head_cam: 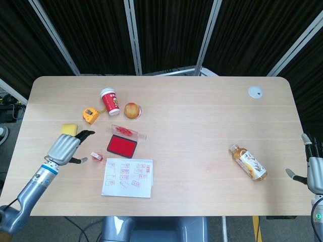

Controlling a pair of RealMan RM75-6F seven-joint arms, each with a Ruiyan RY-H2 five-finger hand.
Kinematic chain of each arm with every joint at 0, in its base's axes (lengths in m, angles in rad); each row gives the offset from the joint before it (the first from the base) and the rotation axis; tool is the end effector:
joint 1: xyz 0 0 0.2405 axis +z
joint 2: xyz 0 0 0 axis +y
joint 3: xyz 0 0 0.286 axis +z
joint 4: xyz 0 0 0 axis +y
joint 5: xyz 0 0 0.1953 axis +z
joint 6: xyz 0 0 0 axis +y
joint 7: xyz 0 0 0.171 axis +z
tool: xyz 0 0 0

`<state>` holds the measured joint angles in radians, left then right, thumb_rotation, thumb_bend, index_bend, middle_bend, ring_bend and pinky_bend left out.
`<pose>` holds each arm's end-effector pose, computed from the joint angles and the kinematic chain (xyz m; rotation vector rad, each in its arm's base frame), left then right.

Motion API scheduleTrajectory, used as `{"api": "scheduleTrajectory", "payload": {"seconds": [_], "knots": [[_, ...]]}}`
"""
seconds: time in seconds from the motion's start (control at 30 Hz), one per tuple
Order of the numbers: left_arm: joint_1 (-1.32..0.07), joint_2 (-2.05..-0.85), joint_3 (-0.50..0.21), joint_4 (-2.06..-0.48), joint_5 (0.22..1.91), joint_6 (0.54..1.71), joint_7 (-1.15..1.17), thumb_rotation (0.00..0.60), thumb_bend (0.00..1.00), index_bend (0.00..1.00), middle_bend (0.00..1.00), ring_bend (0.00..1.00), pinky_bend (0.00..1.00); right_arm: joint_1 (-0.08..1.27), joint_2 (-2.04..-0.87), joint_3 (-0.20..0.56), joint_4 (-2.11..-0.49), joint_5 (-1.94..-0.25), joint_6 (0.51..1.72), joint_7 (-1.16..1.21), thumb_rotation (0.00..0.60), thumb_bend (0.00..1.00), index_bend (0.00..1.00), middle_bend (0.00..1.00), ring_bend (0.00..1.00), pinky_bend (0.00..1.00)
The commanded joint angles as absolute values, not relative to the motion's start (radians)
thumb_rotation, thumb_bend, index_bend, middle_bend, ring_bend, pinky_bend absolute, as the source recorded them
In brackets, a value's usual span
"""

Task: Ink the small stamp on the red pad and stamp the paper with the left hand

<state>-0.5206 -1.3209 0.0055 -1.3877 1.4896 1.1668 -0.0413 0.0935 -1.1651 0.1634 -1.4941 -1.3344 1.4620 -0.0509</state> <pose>-0.2689 0.3332 0.0775 -1.8332 -0.8657 -0.9390 -0.3655 -0.2324 0.2097 1.2109 -0.8200 0.8080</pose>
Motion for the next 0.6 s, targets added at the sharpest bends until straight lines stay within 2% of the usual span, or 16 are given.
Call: {"api": "scheduleTrajectory", "payload": {"seconds": [0.03, 0.1, 0.2, 0.37, 0.6], "knots": [[-0.423, -1.211, -0.022, -1.566, 1.479, 1.326, 0.029, 0.600, 0.00, 0.10, 0.08, 0.31, 0.25, 0.089, -1.154, 0.159, -1.507, -1.350, 1.470, -0.035, 0.600, 0.00, 0.00, 0.00, 0.00, 0.00], [-0.361, -1.186, -0.042, -1.647, 1.446, 1.430, 0.078, 0.600, 0.00, 0.08, 0.04, 0.16, 0.05, 0.087, -1.147, 0.157, -1.518, -1.364, 1.478, -0.020, 0.600, 0.00, 0.00, 0.00, 0.00, 0.00], [-0.302, -1.145, -0.028, -1.749, 1.407, 1.484, 0.187, 0.600, 0.00, 0.01, 0.00, 0.01, 0.00, 0.085, -1.140, 0.152, -1.520, -1.380, 1.483, -0.006, 0.600, 0.00, 0.00, 0.00, 0.00, 0.00], [-0.251, -1.109, -0.006, -1.815, 1.391, 1.509, 0.225, 0.600, 0.00, 0.00, 0.00, 0.00, 0.00, 0.085, -1.136, 0.148, -1.530, -1.399, 1.491, 0.002, 0.600, 0.00, 0.00, 0.00, 0.00, 0.00], [-0.221, -1.106, 0.013, -1.770, 1.439, 1.509, 0.162, 0.600, 0.00, 0.00, 0.00, 0.00, 0.00, 0.082, -1.132, 0.144, -1.546, -1.412, 1.503, -0.008, 0.600, 0.00, 0.00, 0.00, 0.00, 0.00]]}}
